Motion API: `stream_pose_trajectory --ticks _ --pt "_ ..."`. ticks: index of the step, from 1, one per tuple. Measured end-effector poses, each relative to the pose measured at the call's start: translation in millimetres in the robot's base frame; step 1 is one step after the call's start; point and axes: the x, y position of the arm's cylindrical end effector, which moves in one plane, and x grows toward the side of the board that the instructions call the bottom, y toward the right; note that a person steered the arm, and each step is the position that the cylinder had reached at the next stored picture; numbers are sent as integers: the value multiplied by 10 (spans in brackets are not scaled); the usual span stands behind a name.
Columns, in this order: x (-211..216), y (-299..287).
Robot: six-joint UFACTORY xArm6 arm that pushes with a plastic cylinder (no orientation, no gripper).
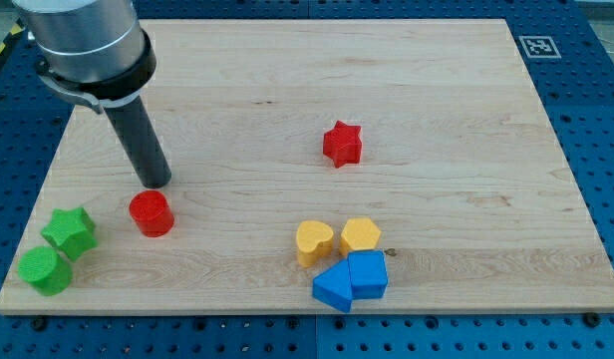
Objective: Move the red circle to the right of the green star
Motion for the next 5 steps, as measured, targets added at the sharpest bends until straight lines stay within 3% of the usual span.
stream_pose_trajectory --ticks 5 --pt "187 -201"
